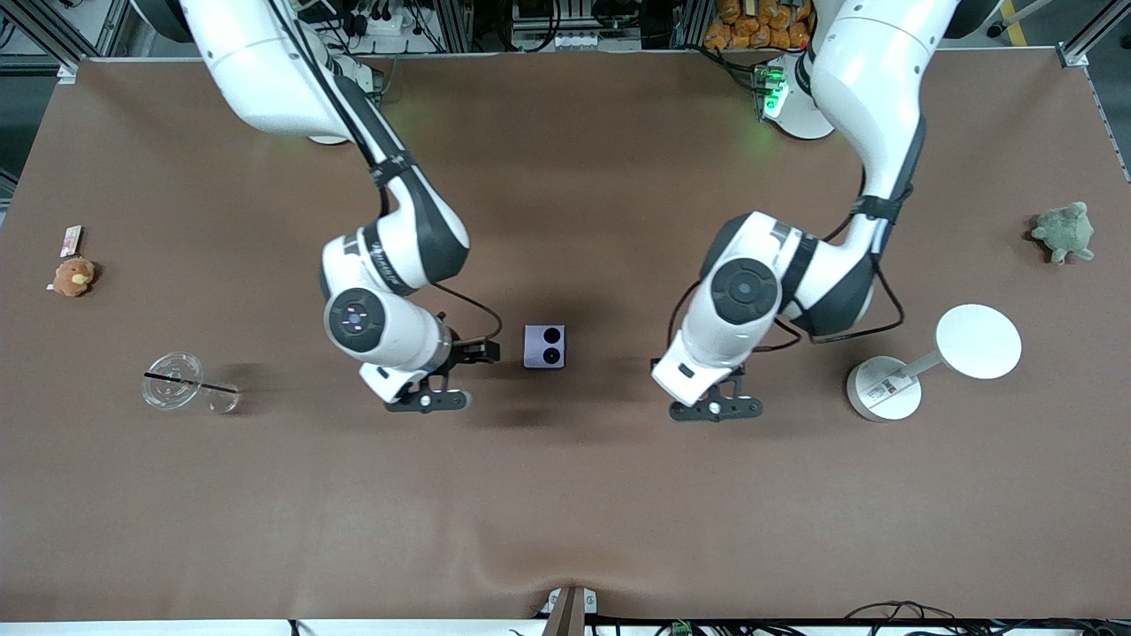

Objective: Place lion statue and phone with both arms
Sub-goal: 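Grasp the lion with the left gripper while the right gripper grasps the phone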

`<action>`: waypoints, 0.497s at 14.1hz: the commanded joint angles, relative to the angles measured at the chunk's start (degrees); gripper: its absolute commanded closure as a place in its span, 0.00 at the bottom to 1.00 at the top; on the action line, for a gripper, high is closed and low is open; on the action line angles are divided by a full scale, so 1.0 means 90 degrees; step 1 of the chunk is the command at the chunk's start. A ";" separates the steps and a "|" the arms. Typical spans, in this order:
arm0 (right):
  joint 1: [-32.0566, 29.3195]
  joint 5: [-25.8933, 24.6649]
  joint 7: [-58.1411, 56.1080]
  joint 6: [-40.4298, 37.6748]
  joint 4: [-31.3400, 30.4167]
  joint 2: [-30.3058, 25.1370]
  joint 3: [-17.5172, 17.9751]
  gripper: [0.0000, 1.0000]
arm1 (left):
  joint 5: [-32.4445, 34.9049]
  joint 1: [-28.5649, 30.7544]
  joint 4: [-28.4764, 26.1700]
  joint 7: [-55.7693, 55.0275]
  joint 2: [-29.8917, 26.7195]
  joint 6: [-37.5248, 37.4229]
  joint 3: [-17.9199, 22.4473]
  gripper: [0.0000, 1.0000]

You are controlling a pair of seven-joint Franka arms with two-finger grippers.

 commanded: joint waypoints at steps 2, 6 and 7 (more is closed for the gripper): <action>0.0484 0.0086 0.0178 0.0331 0.0105 0.0310 -0.0065 0.00 | 0.0106 0.0339 -0.0206 0.0407 -0.0215 -0.0110 -0.0034 1.00; 0.0835 0.0057 0.0550 0.0966 0.0124 0.0652 -0.0065 0.00 | 0.0106 0.0700 -0.0216 0.0779 -0.0157 -0.0100 -0.0044 1.00; 0.0904 0.0047 0.0560 0.1015 0.0124 0.0720 -0.0075 0.00 | 0.0106 0.0749 -0.0216 0.0789 -0.0127 -0.0091 -0.0044 1.00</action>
